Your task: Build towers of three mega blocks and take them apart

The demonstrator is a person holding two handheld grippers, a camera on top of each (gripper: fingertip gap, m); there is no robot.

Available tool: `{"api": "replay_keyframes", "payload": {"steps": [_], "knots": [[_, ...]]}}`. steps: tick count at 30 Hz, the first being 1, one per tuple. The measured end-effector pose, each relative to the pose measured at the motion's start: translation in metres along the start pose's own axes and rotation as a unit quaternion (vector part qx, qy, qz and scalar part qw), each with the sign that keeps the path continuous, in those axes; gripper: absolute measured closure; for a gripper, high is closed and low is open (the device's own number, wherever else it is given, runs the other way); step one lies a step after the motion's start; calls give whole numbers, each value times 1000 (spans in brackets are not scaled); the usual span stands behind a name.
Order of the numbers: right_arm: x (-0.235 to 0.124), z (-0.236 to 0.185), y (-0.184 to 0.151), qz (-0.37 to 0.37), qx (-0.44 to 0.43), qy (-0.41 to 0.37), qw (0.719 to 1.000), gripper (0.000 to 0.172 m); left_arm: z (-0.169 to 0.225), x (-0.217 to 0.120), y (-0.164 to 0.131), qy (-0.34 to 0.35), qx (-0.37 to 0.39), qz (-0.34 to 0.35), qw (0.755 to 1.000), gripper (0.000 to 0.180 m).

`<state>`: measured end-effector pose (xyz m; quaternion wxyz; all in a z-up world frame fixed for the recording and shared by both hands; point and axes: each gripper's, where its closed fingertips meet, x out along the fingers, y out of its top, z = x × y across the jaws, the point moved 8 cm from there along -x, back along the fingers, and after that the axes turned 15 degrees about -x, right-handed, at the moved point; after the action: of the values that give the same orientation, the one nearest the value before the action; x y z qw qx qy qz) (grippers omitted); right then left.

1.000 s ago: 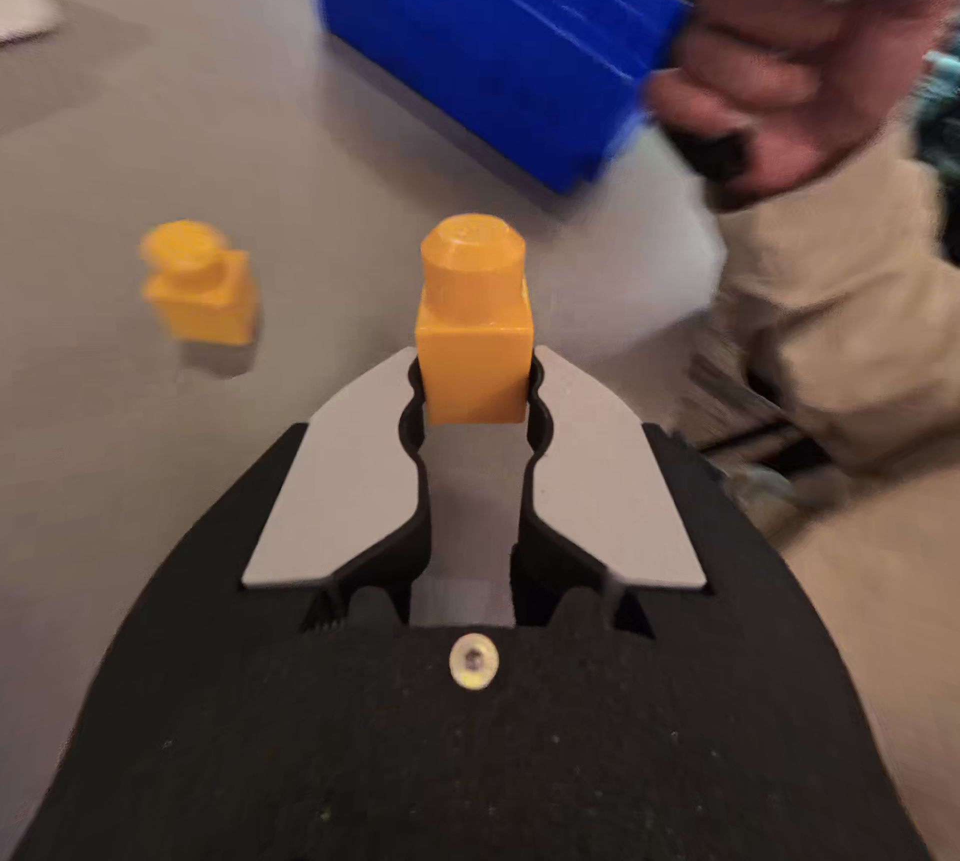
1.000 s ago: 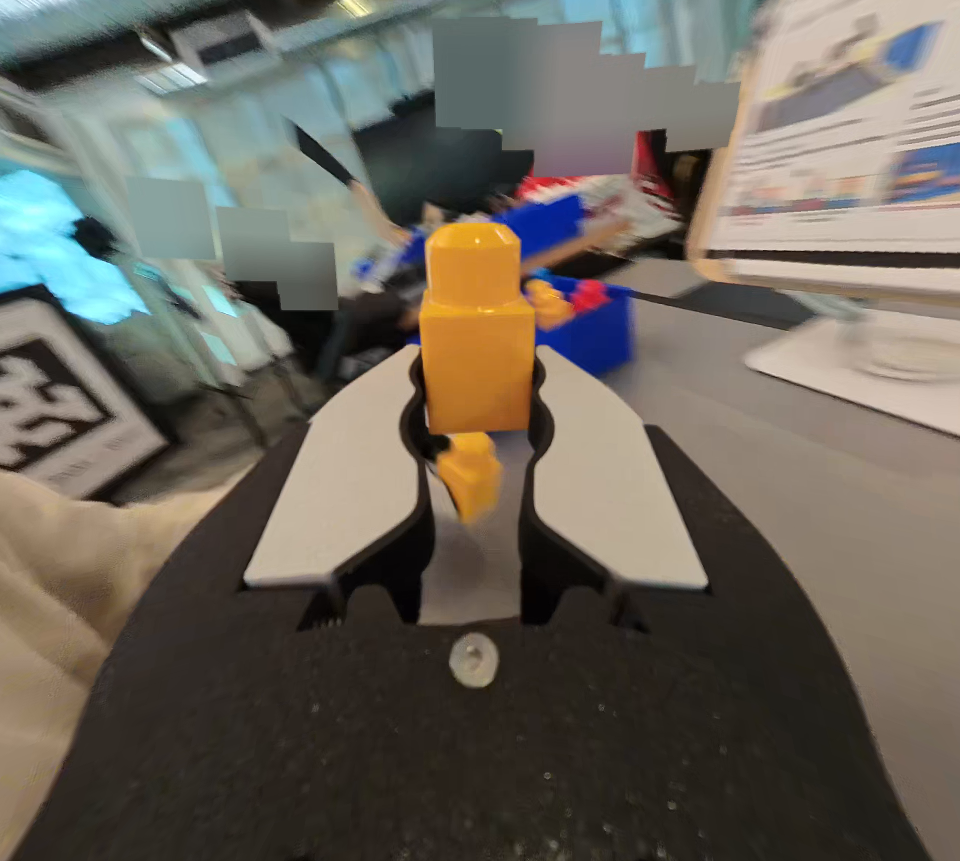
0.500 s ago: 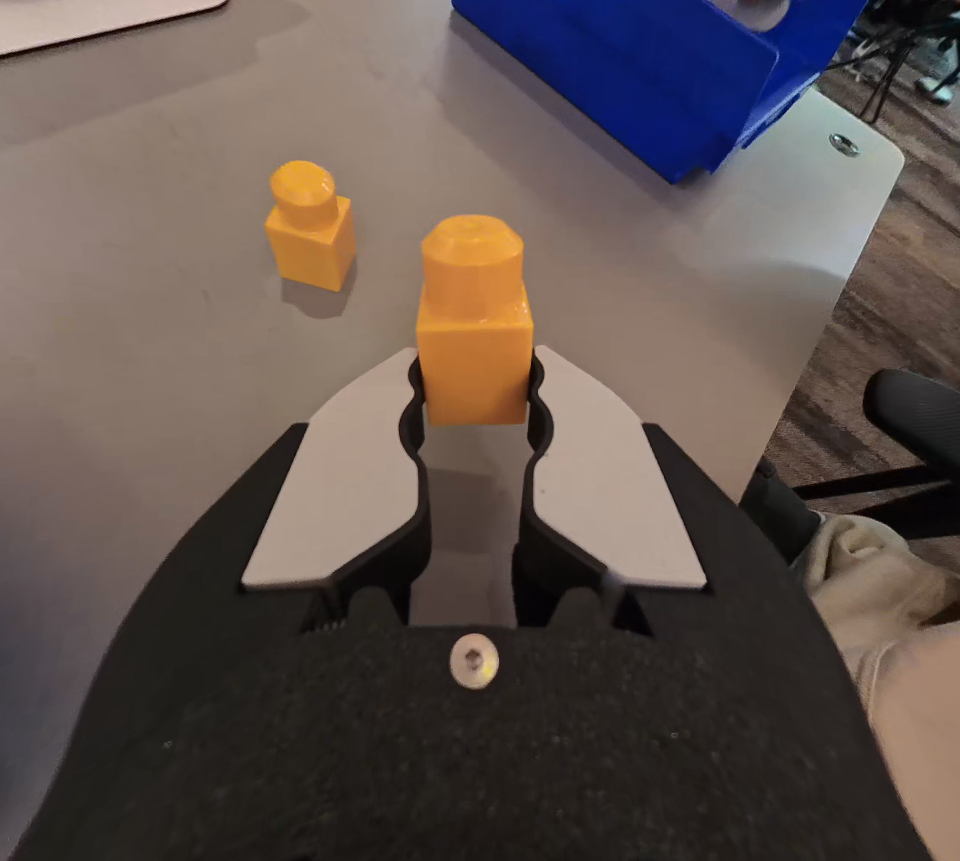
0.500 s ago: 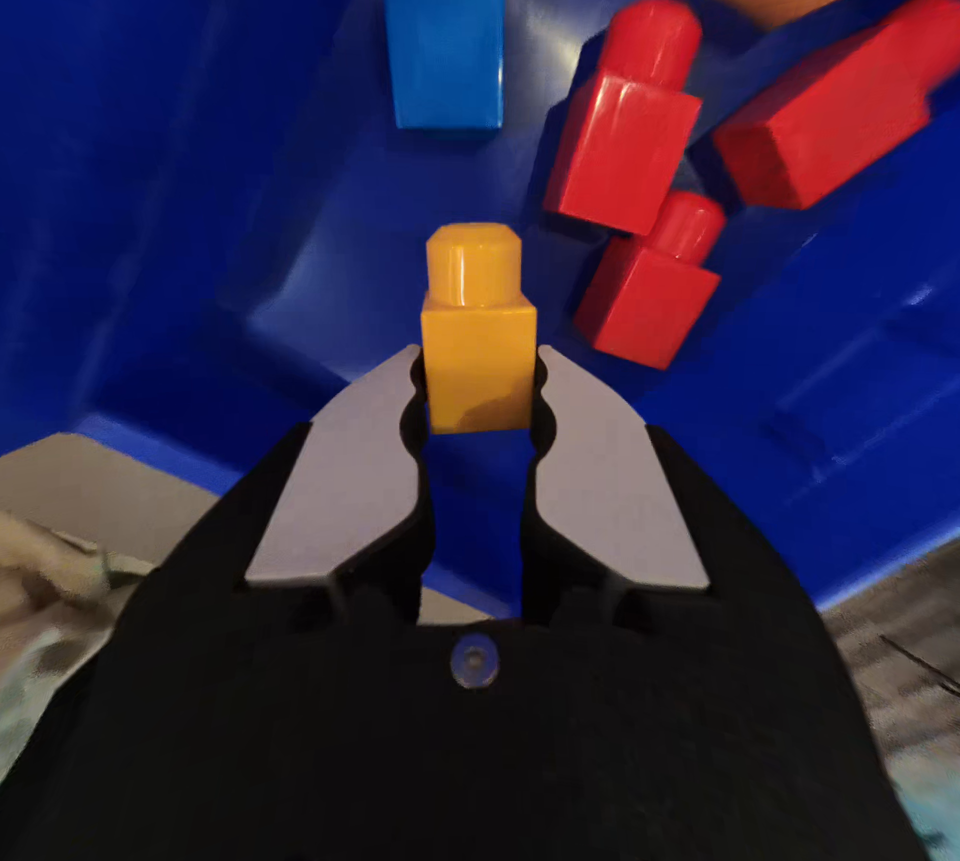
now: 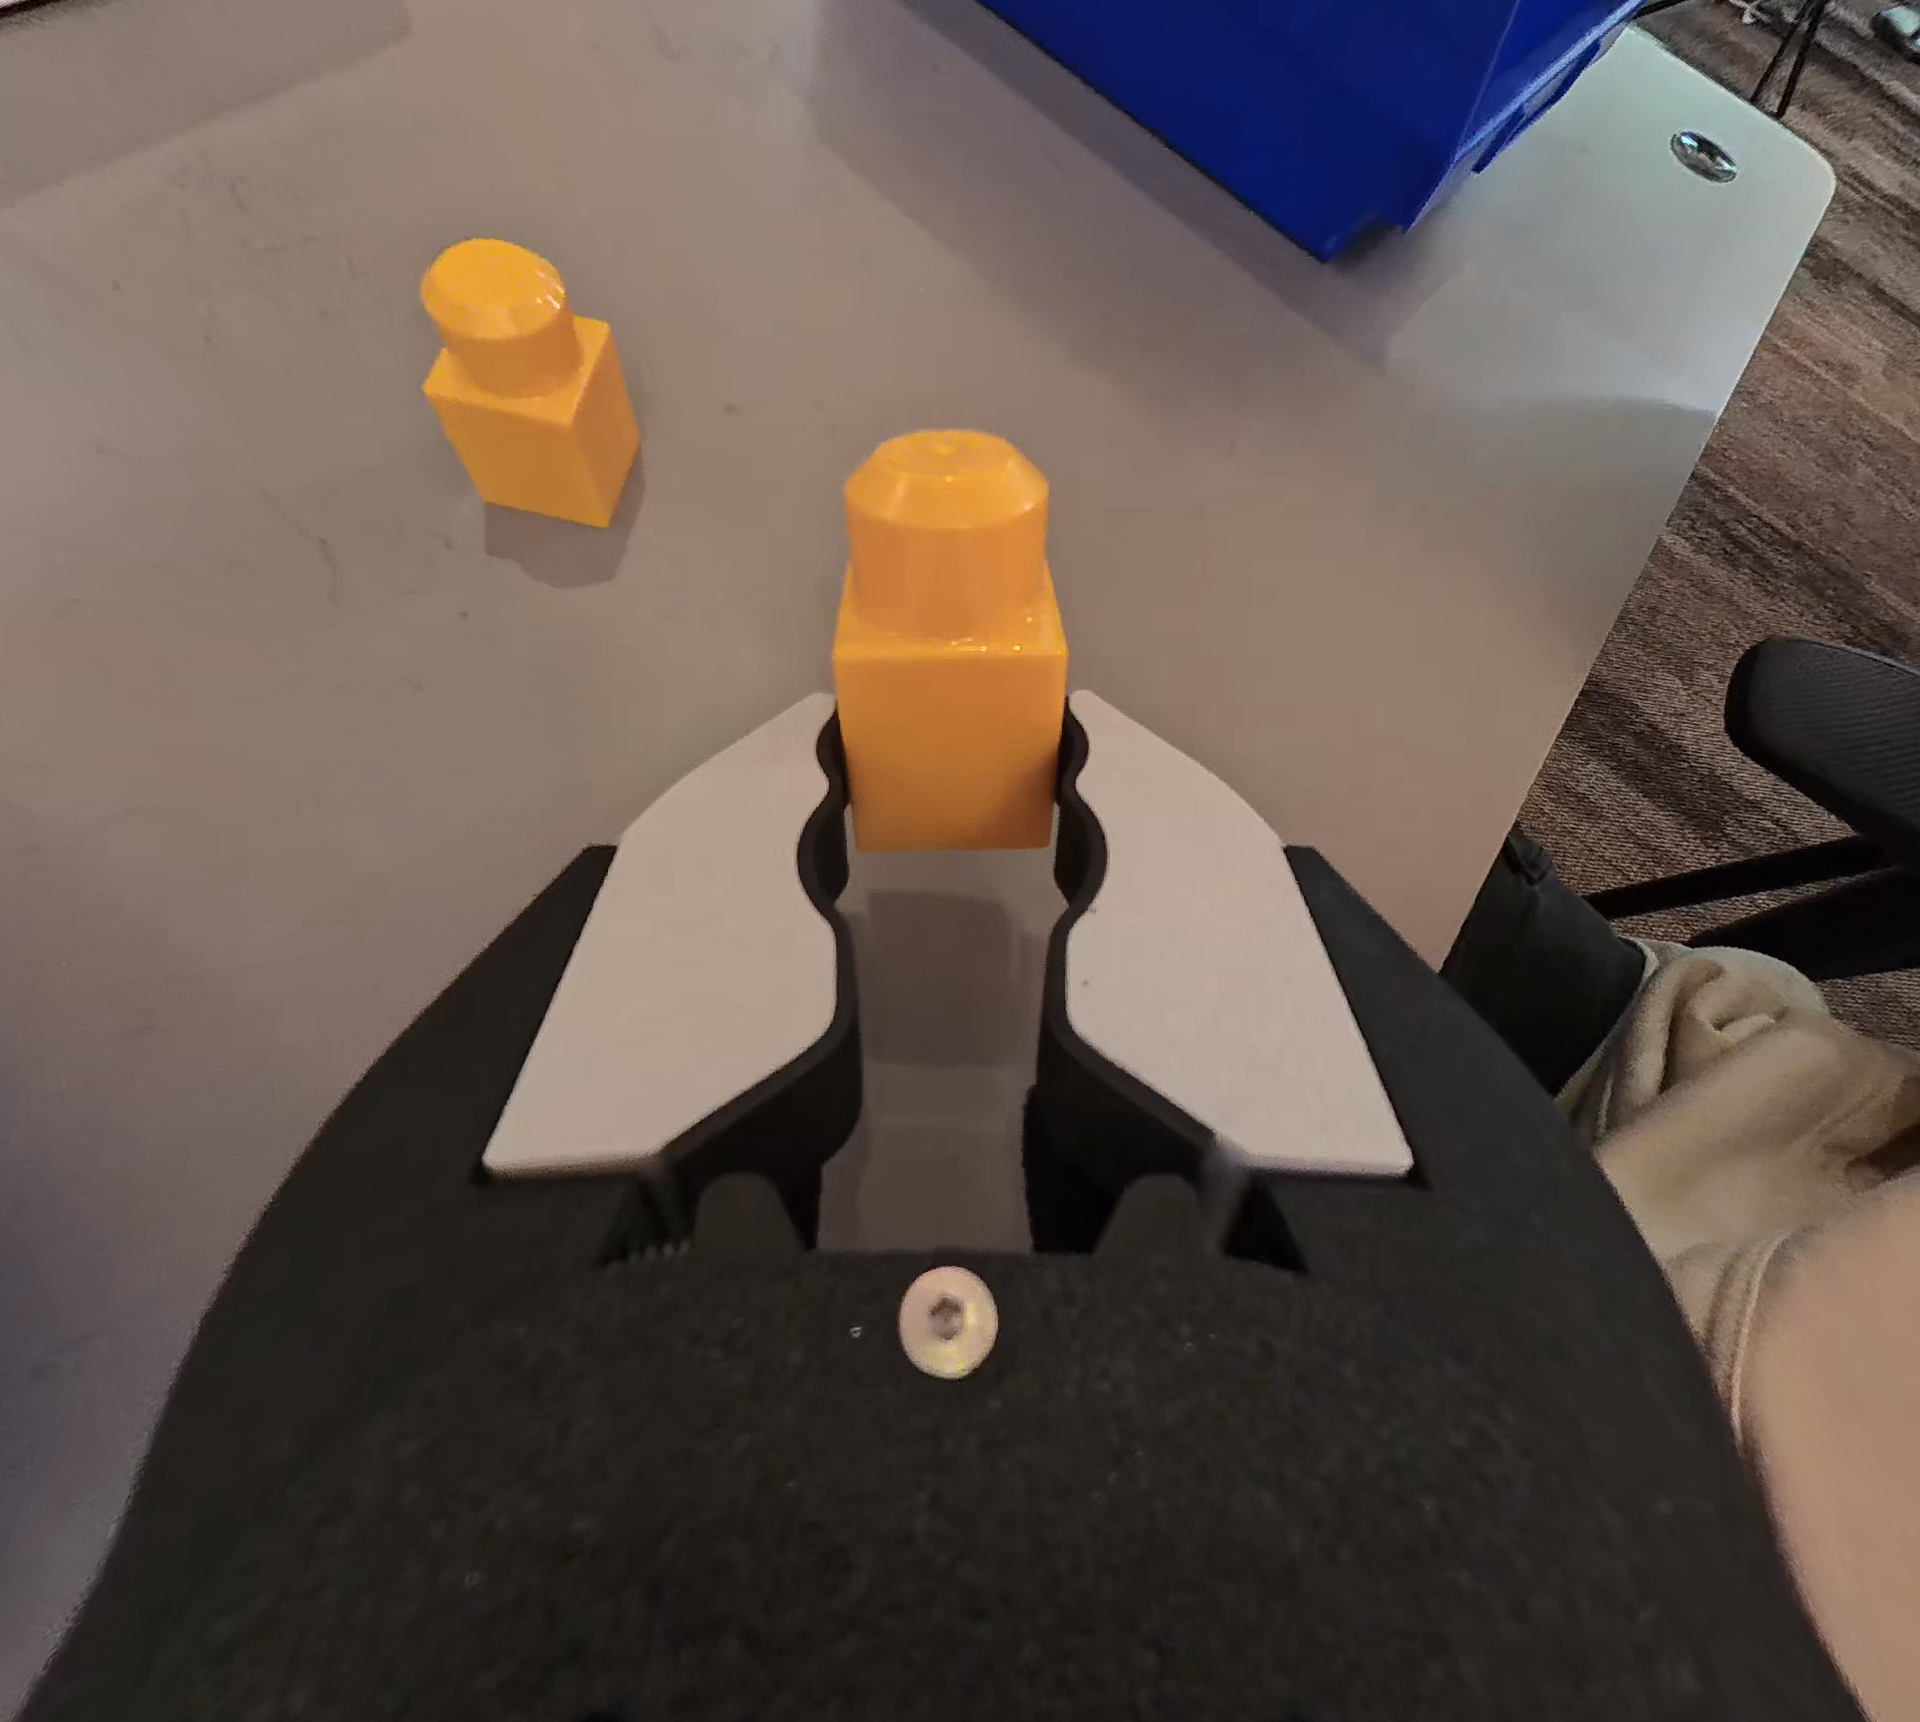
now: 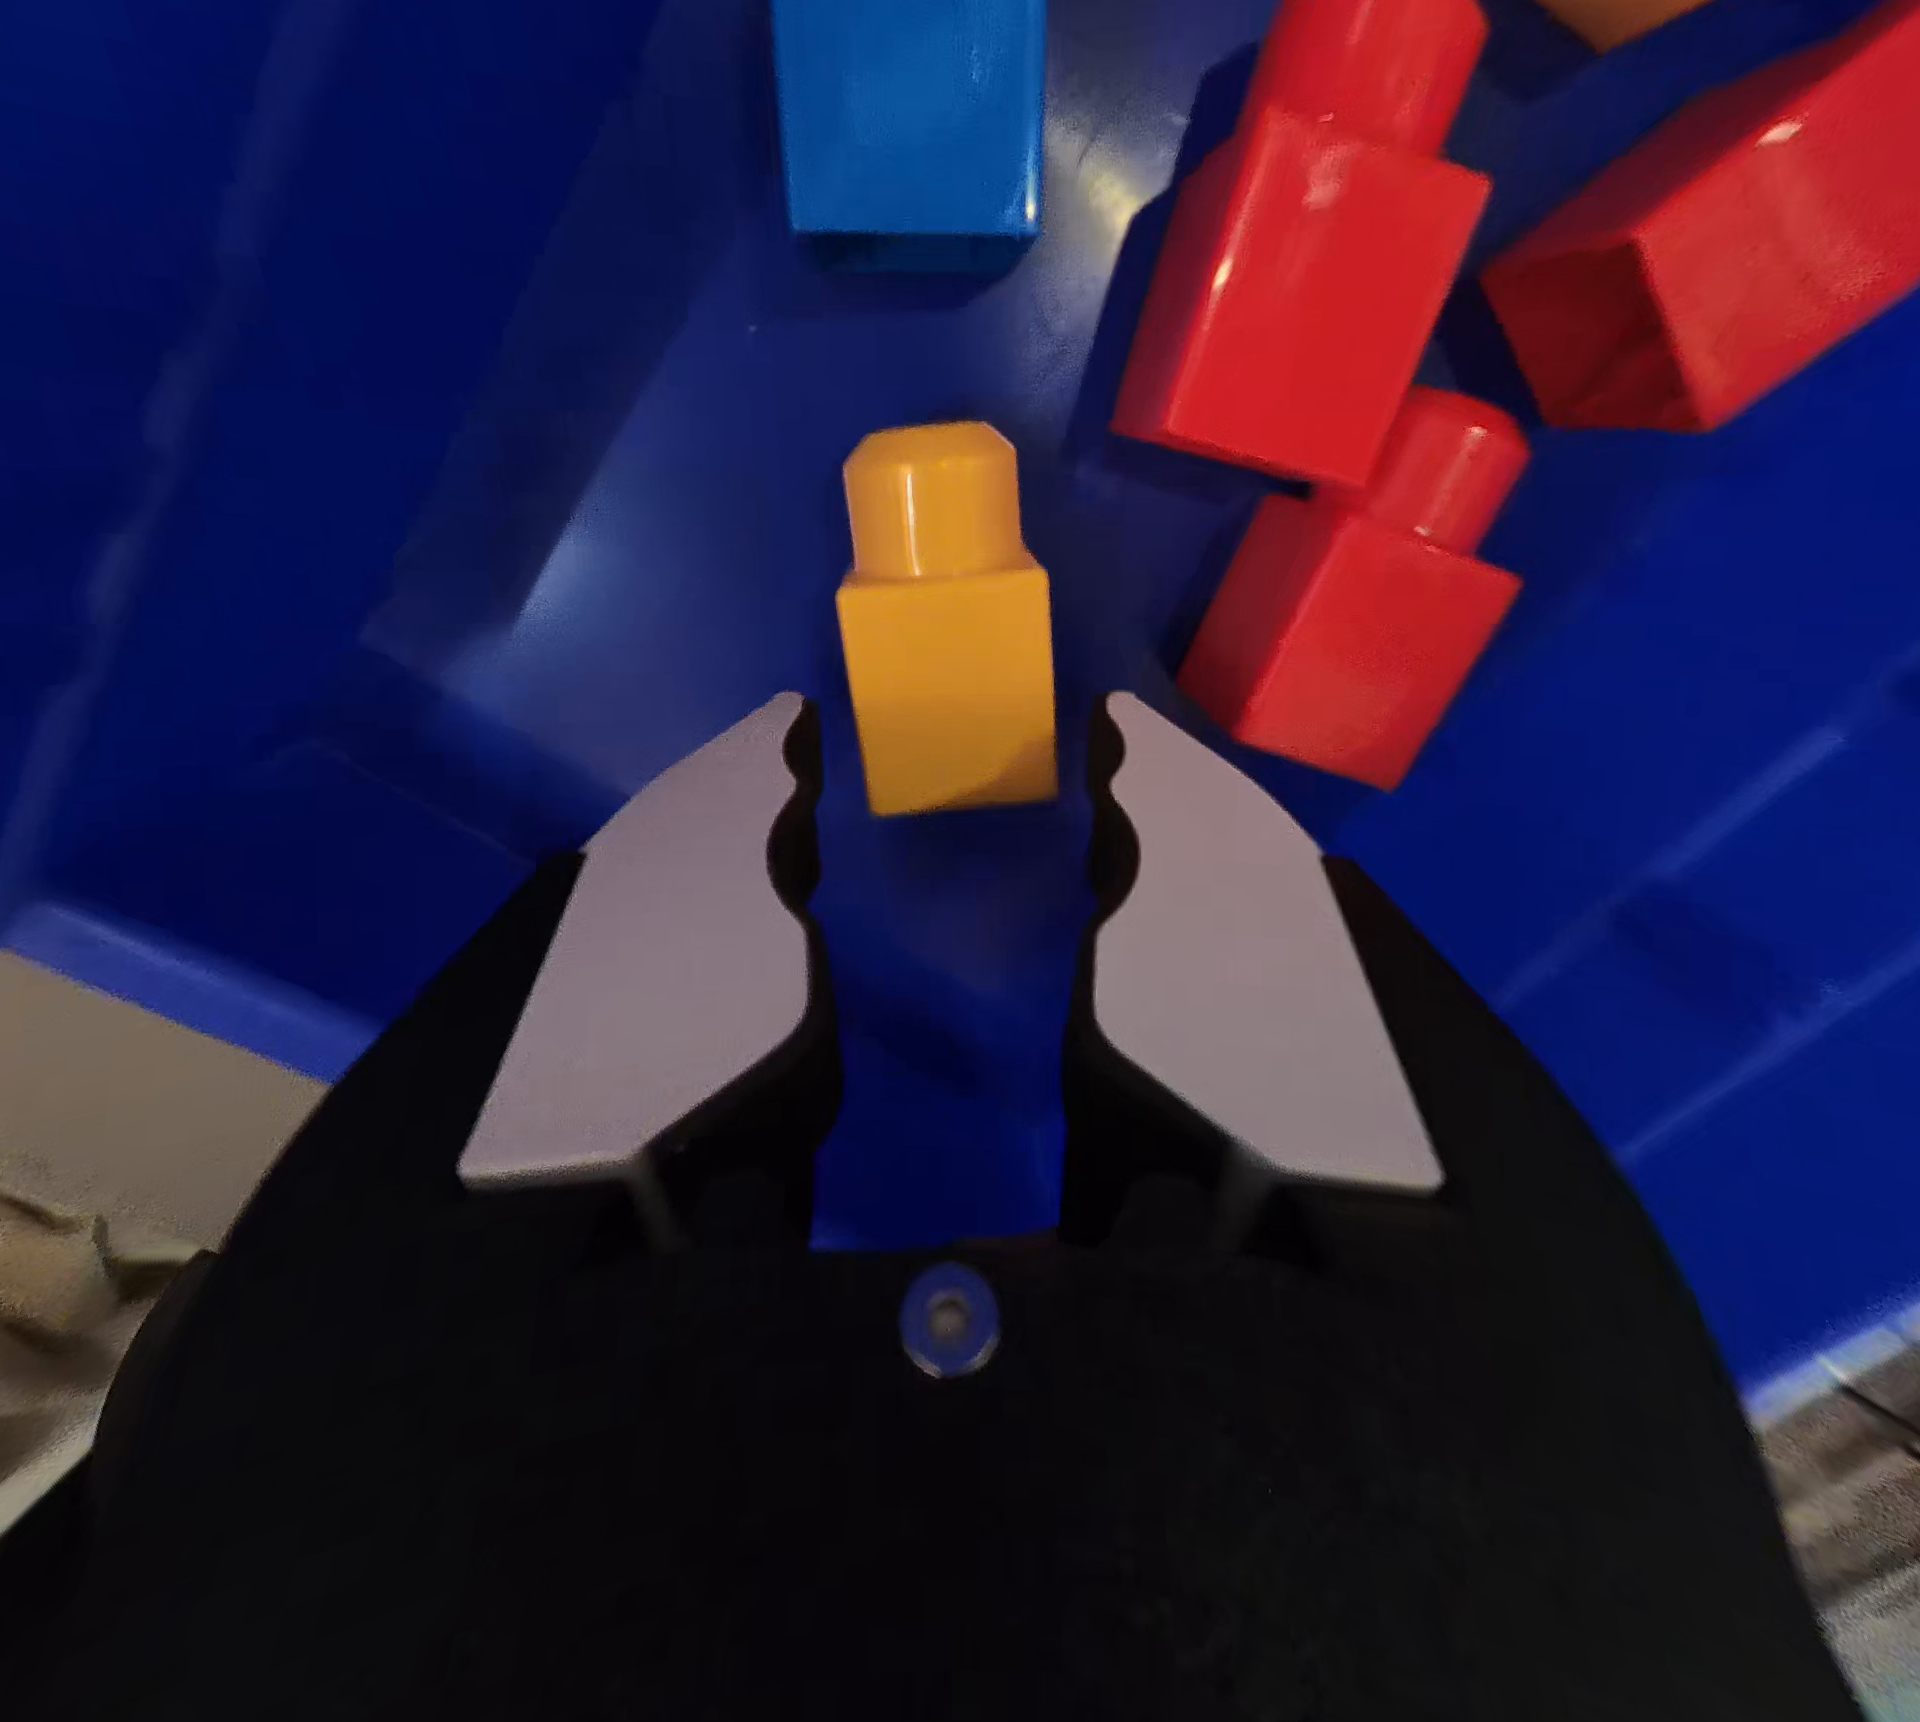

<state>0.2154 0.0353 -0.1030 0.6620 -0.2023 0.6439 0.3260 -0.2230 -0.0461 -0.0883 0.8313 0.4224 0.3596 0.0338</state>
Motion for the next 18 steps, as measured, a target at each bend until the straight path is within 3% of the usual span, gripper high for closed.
{"api": "replay_keyframes", "payload": {"steps": [1,4,8,12,18], "knots": [[-10,-2,-2,23,7,-14,1000,120,-1,0,0,2,0,0,1000,144],[-61,-28,-1,145,22,-66,987,114,-8,0,-1,12,-3,4,1000,144],[-110,-119,26,364,-13,-44,930,119,-14,3,2,18,-11,15,1000,144],[-82,-201,81,423,-31,-2,906,116,-21,10,-3,45,-1,4,999,144],[-6,-234,179,375,31,-34,926,110,-28,0,-1,63,-5,14,998,144]]}}
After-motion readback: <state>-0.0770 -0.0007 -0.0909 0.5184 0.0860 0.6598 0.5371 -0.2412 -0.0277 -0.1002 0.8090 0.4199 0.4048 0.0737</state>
